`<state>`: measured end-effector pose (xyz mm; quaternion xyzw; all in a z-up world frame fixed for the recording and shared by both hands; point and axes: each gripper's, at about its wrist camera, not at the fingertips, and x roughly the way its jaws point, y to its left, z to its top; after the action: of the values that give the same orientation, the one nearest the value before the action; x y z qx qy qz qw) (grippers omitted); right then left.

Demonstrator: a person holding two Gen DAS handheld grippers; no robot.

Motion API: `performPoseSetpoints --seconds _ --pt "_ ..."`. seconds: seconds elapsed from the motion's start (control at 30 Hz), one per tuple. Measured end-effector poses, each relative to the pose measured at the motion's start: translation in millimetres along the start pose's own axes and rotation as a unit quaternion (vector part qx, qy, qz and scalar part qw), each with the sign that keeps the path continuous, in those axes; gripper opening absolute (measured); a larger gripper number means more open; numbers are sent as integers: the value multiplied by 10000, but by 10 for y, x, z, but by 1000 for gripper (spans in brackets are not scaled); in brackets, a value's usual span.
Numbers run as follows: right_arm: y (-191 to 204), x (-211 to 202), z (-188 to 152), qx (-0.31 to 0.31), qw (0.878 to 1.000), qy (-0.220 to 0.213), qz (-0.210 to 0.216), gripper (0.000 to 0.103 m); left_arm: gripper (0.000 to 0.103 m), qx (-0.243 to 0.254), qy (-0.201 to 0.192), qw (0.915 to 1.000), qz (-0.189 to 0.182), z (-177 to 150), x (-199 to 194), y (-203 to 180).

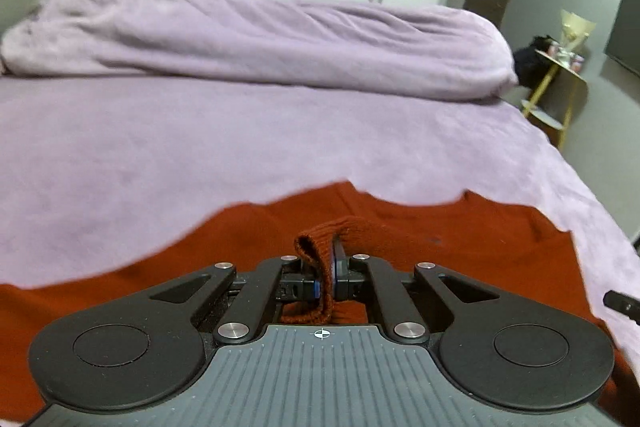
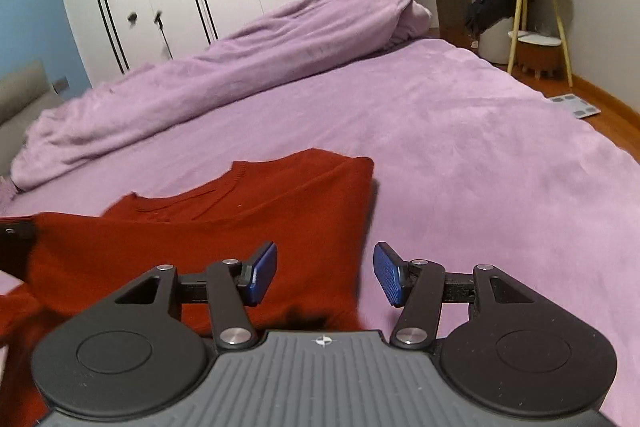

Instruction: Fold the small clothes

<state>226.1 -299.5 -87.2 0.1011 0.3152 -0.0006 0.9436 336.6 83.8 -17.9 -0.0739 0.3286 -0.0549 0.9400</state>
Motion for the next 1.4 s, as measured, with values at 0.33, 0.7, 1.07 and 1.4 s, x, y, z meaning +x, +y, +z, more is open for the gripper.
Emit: performPoseSetpoints --seconds 0.33,0.7,1.07,1.4 --pt "15 676 170 -74 9980 604 -187 7 6 -93 535 9984 172 -184 343 124" --pt "112 662 116 -932 9833 17 -1564 5 12 36 767 9957 527 -183 644 -30" --pt "892 528 -277 -1830 9827 170 -224 11 47 50 342 9986 404 -323 382 -326" --pt "328 480 -329 -1862 9711 14 -1491 14 49 17 631 9971 425 -505 567 -263"
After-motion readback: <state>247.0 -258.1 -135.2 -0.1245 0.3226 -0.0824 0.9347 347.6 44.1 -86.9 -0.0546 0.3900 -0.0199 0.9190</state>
